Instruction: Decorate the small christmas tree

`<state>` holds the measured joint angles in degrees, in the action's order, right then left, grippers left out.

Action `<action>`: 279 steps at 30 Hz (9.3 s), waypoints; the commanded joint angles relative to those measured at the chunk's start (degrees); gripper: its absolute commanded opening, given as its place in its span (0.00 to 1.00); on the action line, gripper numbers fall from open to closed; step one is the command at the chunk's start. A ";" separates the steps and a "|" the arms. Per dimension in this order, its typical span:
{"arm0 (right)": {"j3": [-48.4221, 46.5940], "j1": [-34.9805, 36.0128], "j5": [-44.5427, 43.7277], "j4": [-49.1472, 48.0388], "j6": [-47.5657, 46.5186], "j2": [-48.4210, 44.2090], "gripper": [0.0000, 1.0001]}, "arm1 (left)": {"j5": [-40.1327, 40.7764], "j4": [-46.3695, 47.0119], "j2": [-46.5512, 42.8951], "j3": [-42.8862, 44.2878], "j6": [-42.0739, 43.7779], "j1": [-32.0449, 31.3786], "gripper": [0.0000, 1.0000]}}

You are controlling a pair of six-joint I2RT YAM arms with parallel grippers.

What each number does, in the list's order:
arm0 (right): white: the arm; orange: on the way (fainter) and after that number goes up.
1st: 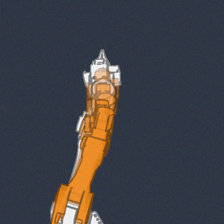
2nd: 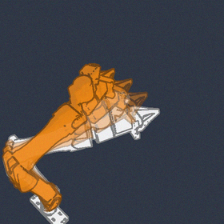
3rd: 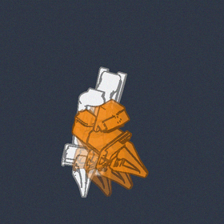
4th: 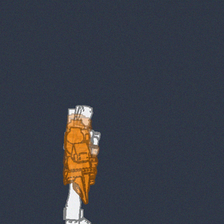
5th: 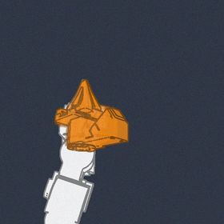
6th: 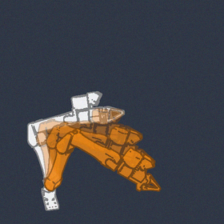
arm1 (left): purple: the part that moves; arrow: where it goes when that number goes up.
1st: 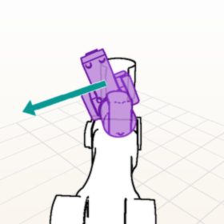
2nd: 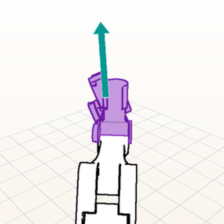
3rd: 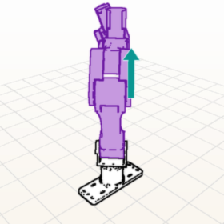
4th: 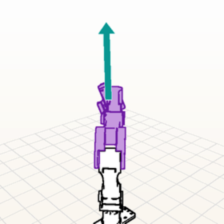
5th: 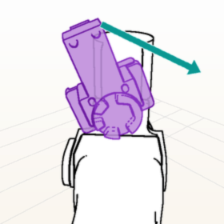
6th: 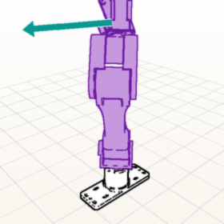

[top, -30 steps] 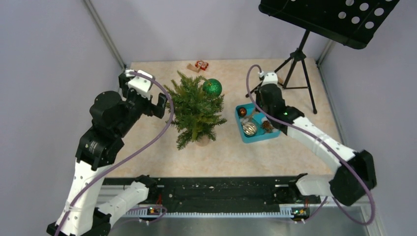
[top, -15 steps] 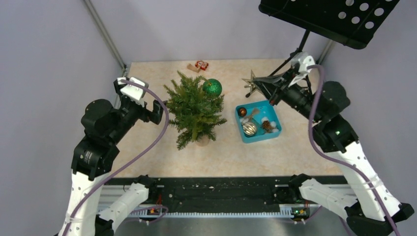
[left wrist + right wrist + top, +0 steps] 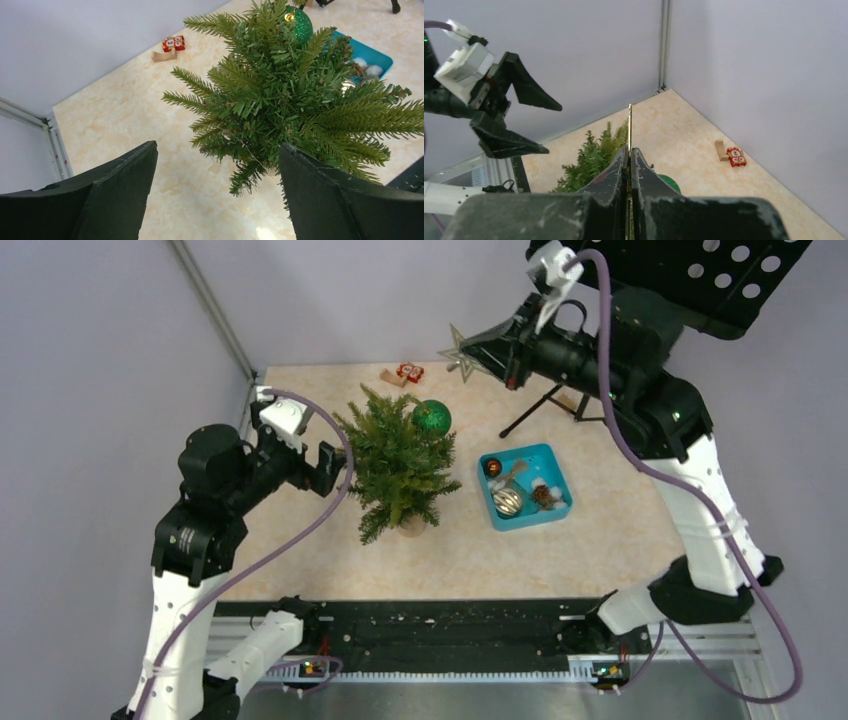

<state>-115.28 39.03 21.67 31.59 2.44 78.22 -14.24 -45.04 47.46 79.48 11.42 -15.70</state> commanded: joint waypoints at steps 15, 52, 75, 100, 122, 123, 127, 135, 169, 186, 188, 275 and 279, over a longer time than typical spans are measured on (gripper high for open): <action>-10.18 0.96 12.99 2.22 -14.91 11.59 0.00 | -8.65 14.73 0.91 0.05 -4.41 0.43 0.83; -10.66 2.45 27.53 19.75 -14.43 8.75 0.00 | -34.91 -19.31 38.43 51.03 2.21 -14.30 0.77; -2.93 5.54 26.74 15.25 -16.30 5.66 0.00 | -35.64 -21.48 32.46 39.56 13.04 -16.24 0.41; -1.76 5.53 27.37 14.07 -16.25 6.99 0.00 | -36.13 -14.04 31.64 33.90 9.41 -16.21 0.00; 26.37 4.96 3.23 -27.15 2.85 -7.39 0.57 | -30.90 15.70 21.90 26.75 -27.49 5.45 0.00; 27.32 5.01 3.17 -27.49 2.79 -6.96 0.55 | -29.43 15.19 21.31 26.02 -26.97 5.97 0.00; 31.17 5.09 6.10 -32.85 2.11 -6.86 0.54 | -30.60 20.34 18.12 17.92 -29.75 8.27 0.00; 33.38 5.01 9.36 -33.70 -0.71 -4.42 0.67 | -34.11 44.31 17.15 6.18 -35.91 10.98 0.00; 30.56 4.92 11.94 -24.48 -3.64 0.82 0.65 | -38.37 28.60 19.09 6.70 -17.37 7.87 0.00; 30.95 4.98 12.14 -24.08 -3.80 0.21 0.65 | -37.38 26.43 19.92 7.44 -13.16 7.00 0.00; 30.99 4.91 12.16 -24.04 -3.77 0.10 0.65 | -37.27 26.54 20.12 7.71 -12.35 7.00 0.00; 31.12 4.87 13.31 -22.52 -3.66 0.46 0.65 | -39.94 11.68 25.50 16.11 -2.69 5.98 0.00; 31.26 4.90 13.33 -22.45 -3.58 0.36 0.65 | -39.12 10.49 25.61 15.94 -1.35 5.79 0.00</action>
<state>-82.63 44.01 34.20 9.93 -0.93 79.31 -53.10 -33.15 73.03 95.90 8.19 -9.50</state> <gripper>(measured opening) 0.649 0.022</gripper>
